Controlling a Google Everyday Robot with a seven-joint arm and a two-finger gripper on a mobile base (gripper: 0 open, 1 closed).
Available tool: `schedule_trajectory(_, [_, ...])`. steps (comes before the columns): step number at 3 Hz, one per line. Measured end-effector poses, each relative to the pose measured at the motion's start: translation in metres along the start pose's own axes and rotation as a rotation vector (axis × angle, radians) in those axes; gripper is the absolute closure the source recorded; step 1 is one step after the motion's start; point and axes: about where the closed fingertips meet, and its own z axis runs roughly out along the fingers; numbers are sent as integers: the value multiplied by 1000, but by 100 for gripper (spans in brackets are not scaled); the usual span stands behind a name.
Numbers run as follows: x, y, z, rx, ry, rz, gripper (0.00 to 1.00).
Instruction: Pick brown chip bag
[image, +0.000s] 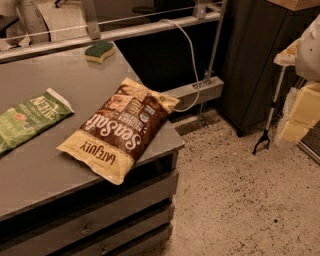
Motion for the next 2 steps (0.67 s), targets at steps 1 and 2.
schedule_trajectory(1, [0,0,0,0,0,0,0])
schedule_trajectory(2, [-6,-4,4,8,-31,-9,0])
